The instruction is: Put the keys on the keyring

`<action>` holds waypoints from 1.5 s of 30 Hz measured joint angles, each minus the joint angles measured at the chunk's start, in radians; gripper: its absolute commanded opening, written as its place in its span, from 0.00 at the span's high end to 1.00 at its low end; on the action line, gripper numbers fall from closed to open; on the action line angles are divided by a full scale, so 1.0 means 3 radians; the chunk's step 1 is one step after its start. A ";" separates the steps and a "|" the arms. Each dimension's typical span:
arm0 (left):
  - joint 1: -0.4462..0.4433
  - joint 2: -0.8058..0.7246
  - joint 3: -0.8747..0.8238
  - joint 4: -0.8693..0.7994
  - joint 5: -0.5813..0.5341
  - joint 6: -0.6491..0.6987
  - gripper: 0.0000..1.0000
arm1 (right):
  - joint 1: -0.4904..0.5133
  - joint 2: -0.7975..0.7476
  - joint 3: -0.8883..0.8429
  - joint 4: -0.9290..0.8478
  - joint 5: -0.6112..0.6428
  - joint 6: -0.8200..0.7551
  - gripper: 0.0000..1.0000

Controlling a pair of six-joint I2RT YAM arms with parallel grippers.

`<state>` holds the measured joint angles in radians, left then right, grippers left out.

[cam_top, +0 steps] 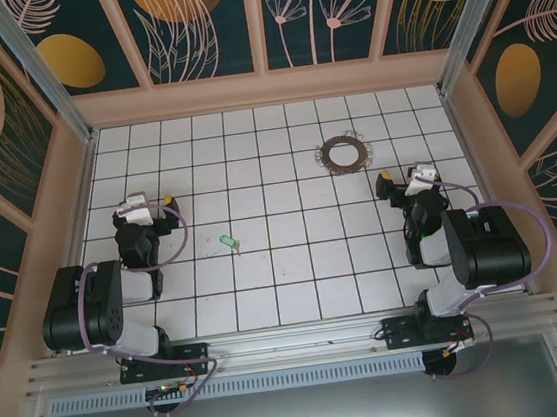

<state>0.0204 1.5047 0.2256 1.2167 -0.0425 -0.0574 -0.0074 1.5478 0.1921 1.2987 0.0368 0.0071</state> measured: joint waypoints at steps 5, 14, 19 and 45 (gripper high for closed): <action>0.0000 0.0000 0.0001 0.0001 0.0000 0.0000 0.01 | 0.0000 0.0000 0.0000 0.0001 0.0000 0.0000 0.01; 0.0000 0.0006 0.0004 0.0001 0.0000 -0.0001 0.01 | 0.0000 0.0000 0.0000 0.0001 0.0000 0.0000 0.01; 0.0000 0.0006 0.0005 0.0003 0.0000 -0.0001 0.01 | 0.0010 -0.0004 0.0000 0.0000 0.0019 -0.0003 0.01; -0.0507 -0.1127 0.1101 -0.2124 0.0916 -0.0964 0.01 | 0.0389 -0.0996 0.1638 -0.3540 -0.0423 0.0127 0.01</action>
<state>-0.1318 1.1667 0.5560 0.5797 0.2321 -0.3466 0.1093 1.2491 0.6834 0.2367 -0.0902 0.0452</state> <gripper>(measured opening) 0.988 0.991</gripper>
